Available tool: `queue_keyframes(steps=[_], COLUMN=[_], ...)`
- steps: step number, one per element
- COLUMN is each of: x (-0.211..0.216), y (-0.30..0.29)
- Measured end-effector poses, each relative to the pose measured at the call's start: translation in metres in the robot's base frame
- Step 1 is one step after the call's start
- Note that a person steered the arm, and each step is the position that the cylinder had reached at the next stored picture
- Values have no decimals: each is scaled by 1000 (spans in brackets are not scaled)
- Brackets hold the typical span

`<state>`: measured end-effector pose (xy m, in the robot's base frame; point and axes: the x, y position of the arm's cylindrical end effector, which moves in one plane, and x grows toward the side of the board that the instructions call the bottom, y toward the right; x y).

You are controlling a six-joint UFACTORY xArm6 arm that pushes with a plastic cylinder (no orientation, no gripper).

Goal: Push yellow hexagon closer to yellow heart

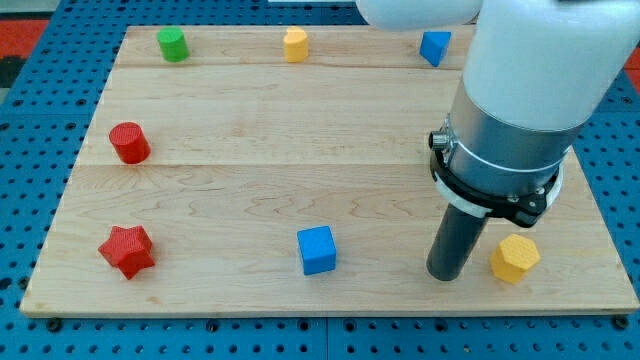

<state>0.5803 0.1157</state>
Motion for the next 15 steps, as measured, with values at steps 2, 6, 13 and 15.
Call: queue_keyframes(steps=[2, 6, 13, 15], x=[19, -39, -103, -104], y=[16, 9, -126, -160])
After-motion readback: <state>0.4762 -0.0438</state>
